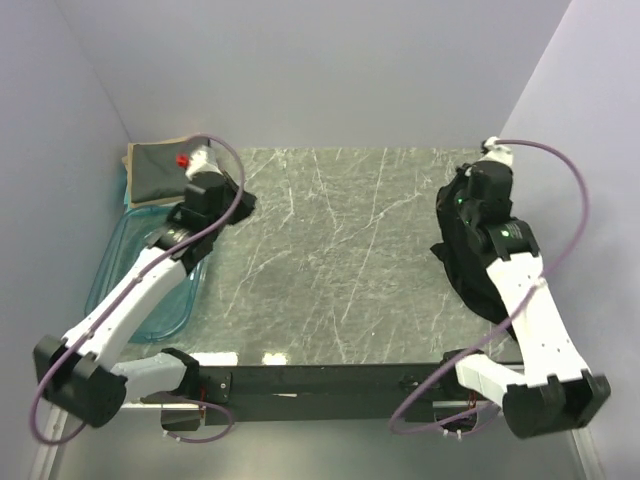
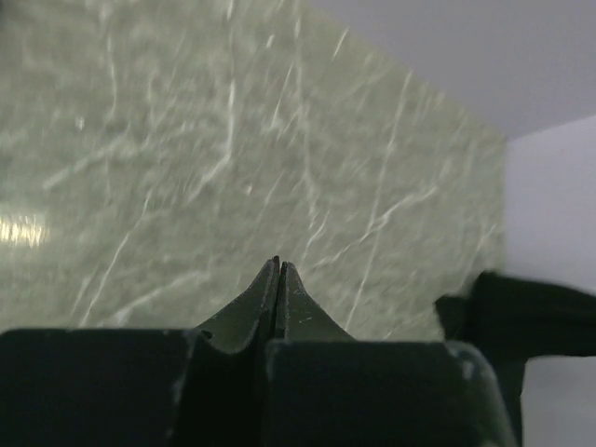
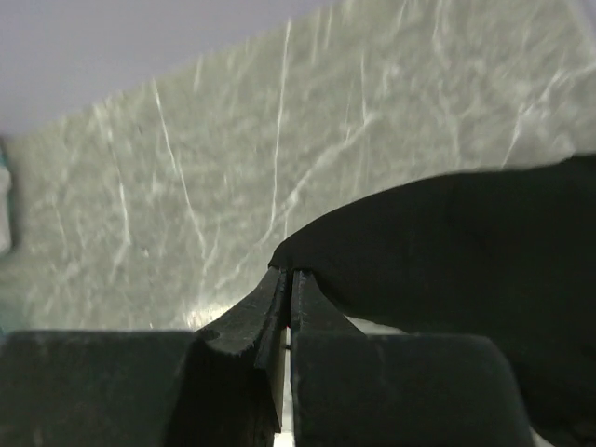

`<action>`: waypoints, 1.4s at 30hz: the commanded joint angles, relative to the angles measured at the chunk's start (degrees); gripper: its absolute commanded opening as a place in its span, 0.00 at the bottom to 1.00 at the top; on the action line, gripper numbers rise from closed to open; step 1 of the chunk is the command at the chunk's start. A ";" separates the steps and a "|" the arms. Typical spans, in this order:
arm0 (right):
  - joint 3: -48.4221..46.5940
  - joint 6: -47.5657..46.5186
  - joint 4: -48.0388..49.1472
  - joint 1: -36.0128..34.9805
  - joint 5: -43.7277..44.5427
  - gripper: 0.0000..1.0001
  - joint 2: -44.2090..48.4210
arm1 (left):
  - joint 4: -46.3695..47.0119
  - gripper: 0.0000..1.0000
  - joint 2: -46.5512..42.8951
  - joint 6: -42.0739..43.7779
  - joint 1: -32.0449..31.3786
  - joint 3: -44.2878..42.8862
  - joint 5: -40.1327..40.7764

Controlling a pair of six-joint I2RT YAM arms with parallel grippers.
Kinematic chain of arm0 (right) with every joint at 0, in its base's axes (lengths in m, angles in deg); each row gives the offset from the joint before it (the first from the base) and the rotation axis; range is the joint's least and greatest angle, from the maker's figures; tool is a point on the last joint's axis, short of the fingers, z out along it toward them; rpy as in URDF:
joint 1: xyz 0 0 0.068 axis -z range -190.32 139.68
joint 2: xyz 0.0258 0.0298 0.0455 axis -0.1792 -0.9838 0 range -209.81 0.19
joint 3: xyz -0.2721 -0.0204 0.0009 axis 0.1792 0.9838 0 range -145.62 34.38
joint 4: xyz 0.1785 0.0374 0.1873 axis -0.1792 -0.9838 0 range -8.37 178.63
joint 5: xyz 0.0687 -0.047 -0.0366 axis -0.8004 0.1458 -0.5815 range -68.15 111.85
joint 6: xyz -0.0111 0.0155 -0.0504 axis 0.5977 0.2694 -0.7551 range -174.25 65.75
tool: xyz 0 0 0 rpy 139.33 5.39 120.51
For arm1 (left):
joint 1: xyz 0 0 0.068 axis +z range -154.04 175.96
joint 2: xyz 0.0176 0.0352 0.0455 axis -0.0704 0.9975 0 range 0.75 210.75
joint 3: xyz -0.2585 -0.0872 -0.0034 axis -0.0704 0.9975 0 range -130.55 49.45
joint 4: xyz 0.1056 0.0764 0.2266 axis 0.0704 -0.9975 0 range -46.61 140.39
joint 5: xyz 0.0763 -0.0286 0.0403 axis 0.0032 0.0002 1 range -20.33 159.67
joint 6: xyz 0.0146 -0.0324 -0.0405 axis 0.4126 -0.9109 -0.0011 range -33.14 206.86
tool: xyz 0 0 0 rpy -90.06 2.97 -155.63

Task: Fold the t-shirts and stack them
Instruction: Flatten the tshirt out

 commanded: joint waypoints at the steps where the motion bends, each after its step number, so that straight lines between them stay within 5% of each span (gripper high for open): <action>1: 0.37 0.63 8.92 0.23 -7.56 0.00 -3.94 | 1.98 0.01 1.27 -0.44 -0.03 1.08 -5.50; 7: -0.06 -0.60 14.55 -4.68 -20.41 0.00 -13.98 | 4.18 0.09 4.44 1.84 -0.47 4.16 -11.29; 11: -3.40 -5.50 14.12 -12.66 -21.13 0.00 -19.17 | 4.71 0.42 5.23 4.13 -1.61 5.30 -12.71; 17: -14.55 -5.70 12.53 -23.57 -27.52 0.00 -29.10 | 5.85 0.65 1.03 5.71 -1.97 9.68 -14.90; 24: -30.46 0.27 9.72 -31.58 -33.77 0.01 -44.55 | 5.94 0.71 -6.27 4.22 -2.06 17.25 -13.50; 27: -35.83 1.86 7.00 -32.72 -34.65 0.25 -50.18 | 3.13 0.71 -7.86 3.96 -2.06 18.40 -10.78; 28: -36.62 2.04 6.39 -32.72 -34.31 0.52 -50.99 | 2.26 0.72 -8.12 3.78 -2.06 18.40 -9.90; 31: -36.63 1.17 4.80 -32.55 -29.59 0.80 -49.95 | 1.10 0.74 -9.00 3.87 -2.05 18.49 -8.58; 35: -29.88 2.91 5.32 -29.48 -21.22 0.82 -42.58 | 3.74 0.79 -7.78 4.92 -2.06 18.58 -11.12; 42: 3.94 11.08 11.12 -12.36 -13.31 0.83 -15.63 | 7.08 0.83 5.04 8.43 -9.78 10.16 -9.47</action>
